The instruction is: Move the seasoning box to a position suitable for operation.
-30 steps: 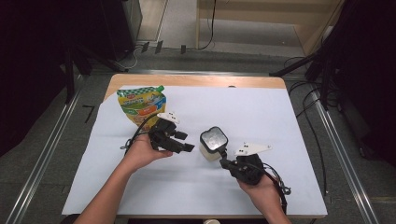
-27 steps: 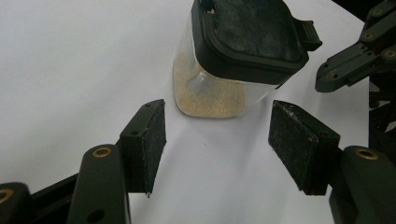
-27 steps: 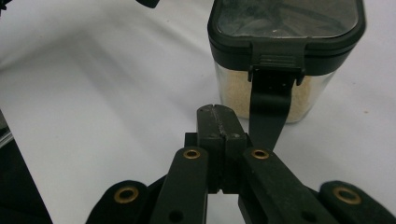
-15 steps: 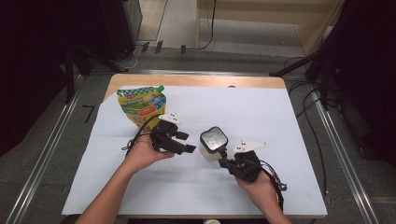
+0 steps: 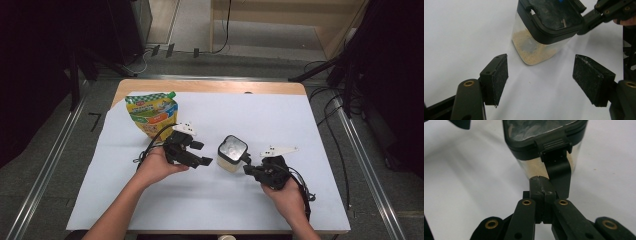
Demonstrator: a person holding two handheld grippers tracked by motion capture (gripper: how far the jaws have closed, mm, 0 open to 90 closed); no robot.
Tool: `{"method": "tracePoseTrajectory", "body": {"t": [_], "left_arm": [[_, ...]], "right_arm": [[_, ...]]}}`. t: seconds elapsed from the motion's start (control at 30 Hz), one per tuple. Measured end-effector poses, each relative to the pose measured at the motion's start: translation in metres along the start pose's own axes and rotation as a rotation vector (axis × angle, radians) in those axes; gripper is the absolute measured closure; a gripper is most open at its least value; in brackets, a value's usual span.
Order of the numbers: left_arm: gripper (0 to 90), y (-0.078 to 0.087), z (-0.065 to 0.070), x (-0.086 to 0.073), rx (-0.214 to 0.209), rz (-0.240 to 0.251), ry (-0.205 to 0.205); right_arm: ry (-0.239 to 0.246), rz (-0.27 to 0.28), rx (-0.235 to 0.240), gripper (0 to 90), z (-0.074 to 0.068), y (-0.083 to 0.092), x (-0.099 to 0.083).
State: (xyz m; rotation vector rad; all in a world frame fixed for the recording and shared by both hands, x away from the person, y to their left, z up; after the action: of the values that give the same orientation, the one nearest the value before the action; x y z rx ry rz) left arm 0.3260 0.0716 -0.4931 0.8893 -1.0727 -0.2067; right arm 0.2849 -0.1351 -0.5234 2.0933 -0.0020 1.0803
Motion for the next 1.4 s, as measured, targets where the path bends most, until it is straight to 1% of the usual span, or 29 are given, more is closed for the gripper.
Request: {"method": "tracePoseTrajectory", "body": {"t": [0.03,0.07,0.13,0.17,0.3,0.33,0.4,0.5,0.57,0.67,0.73,0.8,0.83,0.9,0.93,0.97,1.03,1.07,1.13,1.23,1.3,1.33,1.37,1.4], "left_arm": [[29.5,-0.002,0.001,-0.001,-0.001,-0.018,-0.010],[29.6,-0.002,0.001,-0.001,-0.001,-0.018,-0.010],[29.9,-0.003,0.003,-0.002,-0.008,-0.024,-0.020],[29.9,-0.004,0.004,-0.002,-0.008,-0.029,-0.024],[30.2,-0.004,0.007,-0.001,-0.019,-0.020,-0.029],[30.3,-0.005,0.009,-0.001,-0.024,-0.015,-0.029],[30.3,-0.005,0.009,-0.001,-0.025,-0.015,-0.032],[30.6,-0.006,0.010,0.001,-0.032,-0.009,-0.029],[30.7,-0.008,0.011,0.002,-0.037,-0.002,-0.031],[30.6,-0.011,0.012,0.002,-0.031,-0.013,-0.041],[30.6,-0.012,0.012,0.003,-0.032,-0.010,-0.042],[31.0,-0.012,0.012,0.004,-0.029,-0.003,-0.056],[31.3,-0.012,0.012,0.005,-0.030,0.002,-0.063],[31.9,-0.013,0.012,0.009,-0.027,0.005,-0.071],[31.9,-0.013,0.011,0.011,-0.026,0.002,-0.080],[31.9,-0.014,0.011,0.012,-0.020,0.001,-0.096],[31.9,-0.015,0.009,0.015,-0.023,0.003,-0.106],[31.9,-0.015,0.009,0.017,-0.027,0.007,-0.105],[31.8,-0.015,0.007,0.021,-0.034,0.003,-0.117],[31.3,-0.016,0.005,0.028,-0.029,-0.008,-0.141],[30.7,-0.016,0.003,0.034,-0.032,-0.006,-0.149],[30.4,-0.016,0.002,0.036,-0.041,-0.007,-0.151],[30.2,-0.016,0.000,0.040,-0.048,0.001,-0.161],[30.4,-0.016,0.000,0.040,-0.048,0.001,-0.161]], "right_arm": [[-0.005,0.003,-0.006,90.0,0.002,0.001,0.000],[-0.005,0.003,-0.006,90.0,0.002,0.001,0.000],[-0.019,0.012,-0.020,90.0,0.008,0.003,0.001],[-0.019,0.012,-0.020,90.0,0.008,0.003,0.001],[-0.033,0.025,-0.029,90.0,0.014,0.006,0.004],[-0.043,0.030,-0.034,90.0,0.018,0.008,0.005],[-0.046,0.033,-0.035,90.0,0.020,0.009,0.006],[-0.059,0.045,-0.041,90.0,0.028,0.012,0.007],[-0.066,0.046,-0.042,90.0,0.031,0.013,0.008],[-0.066,0.036,-0.060,90.0,0.037,0.012,0.009],[-0.070,0.035,-0.057,90.0,0.037,0.013,0.009],[-0.074,0.040,-0.057,90.0,0.037,0.016,0.011],[-0.077,0.043,-0.060,90.0,0.036,0.019,0.012],[-0.064,0.049,-0.074,90.0,0.035,0.023,0.015],[-0.066,0.040,-0.086,90.0,0.037,0.026,0.017],[-0.066,0.040,-0.086,90.0,0.037,0.026,0.017],[-0.065,0.028,-0.097,90.0,0.040,0.025,0.018],[-0.079,0.024,-0.088,90.0,0.044,0.025,0.020],[-0.082,0.014,-0.090,90.0,0.047,0.024,0.021],[-0.083,-0.009,-0.090,90.0,0.054,0.018,0.025],[-0.094,-0.007,-0.089,90.0,0.057,0.016,0.028],[-0.095,-0.004,-0.084,90.0,0.059,0.015,0.028],[-0.103,-0.003,-0.082,90.0,0.059,0.015,0.027],[-0.096,-0.001,-0.082,90.0,0.059,0.015,0.026]]}}
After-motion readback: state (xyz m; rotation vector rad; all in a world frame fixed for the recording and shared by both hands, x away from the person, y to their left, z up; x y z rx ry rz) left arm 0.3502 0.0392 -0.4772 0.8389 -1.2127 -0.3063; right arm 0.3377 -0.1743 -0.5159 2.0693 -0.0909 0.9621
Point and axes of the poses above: each handheld gripper's, and its own axes: y roughly backward along the jaws, x roughly out of its top, z roughly to its right, the point moved 7 cm from there along -y, roughly forward along the jaws, and after that the axes turned 6 degrees about x, right-handed, at the moved point
